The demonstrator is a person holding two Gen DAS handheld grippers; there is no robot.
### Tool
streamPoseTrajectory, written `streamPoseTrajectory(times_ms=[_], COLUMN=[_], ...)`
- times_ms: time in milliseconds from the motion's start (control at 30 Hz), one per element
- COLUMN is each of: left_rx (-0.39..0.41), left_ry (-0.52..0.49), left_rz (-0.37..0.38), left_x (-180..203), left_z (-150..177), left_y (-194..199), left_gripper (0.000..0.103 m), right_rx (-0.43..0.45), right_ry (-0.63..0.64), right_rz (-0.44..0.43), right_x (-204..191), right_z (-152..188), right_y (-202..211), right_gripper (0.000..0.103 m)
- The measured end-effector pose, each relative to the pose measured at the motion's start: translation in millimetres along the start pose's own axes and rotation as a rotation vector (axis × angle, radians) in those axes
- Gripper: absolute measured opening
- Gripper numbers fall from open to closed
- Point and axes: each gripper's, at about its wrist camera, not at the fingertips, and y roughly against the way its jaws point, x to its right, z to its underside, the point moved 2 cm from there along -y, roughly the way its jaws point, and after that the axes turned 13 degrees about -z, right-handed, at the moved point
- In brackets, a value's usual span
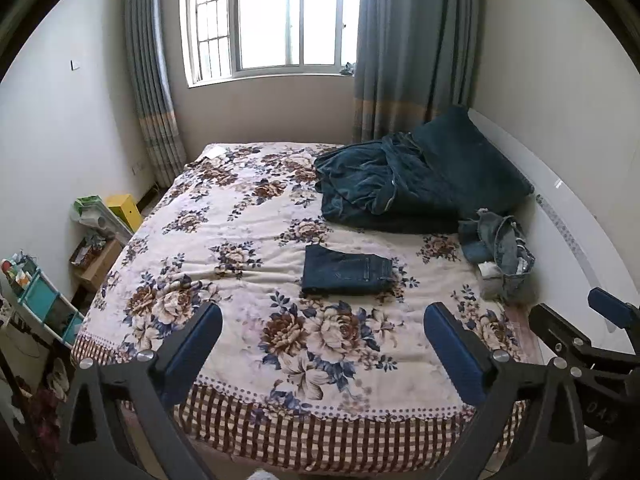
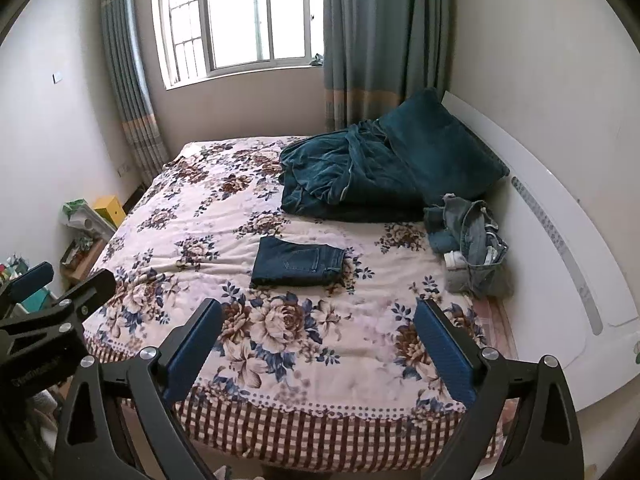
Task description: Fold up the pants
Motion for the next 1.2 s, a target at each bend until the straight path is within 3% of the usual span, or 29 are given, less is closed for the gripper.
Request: streamPoseTrajectory(times_ms=[500,933,1200], left_rx=[0.024,-0.044,-0.053], left_ry=[0.006,-0.019,-0.023], left_rz=[-0.092,-0.112,-0.129], left_x=[1.9,19.0,18.3], left_z=[-16.6,-16.6,-15.8], left_y=[-47.6,-104.7,-115.1], left_gripper=[0.103,0.103,0.103], right_rx=[0.029,-0.035,-0.034], right_ry=[-0.016,-0.042,-0.043], right_rz=[0.071,0.111,0.108], right_x=[15.7,38.3,41.9], right_z=[-29.3,-34.2,-30.2], right_y=[-66.6,-137.7,-148.7], right_gripper=[0.102,0.102,0.102])
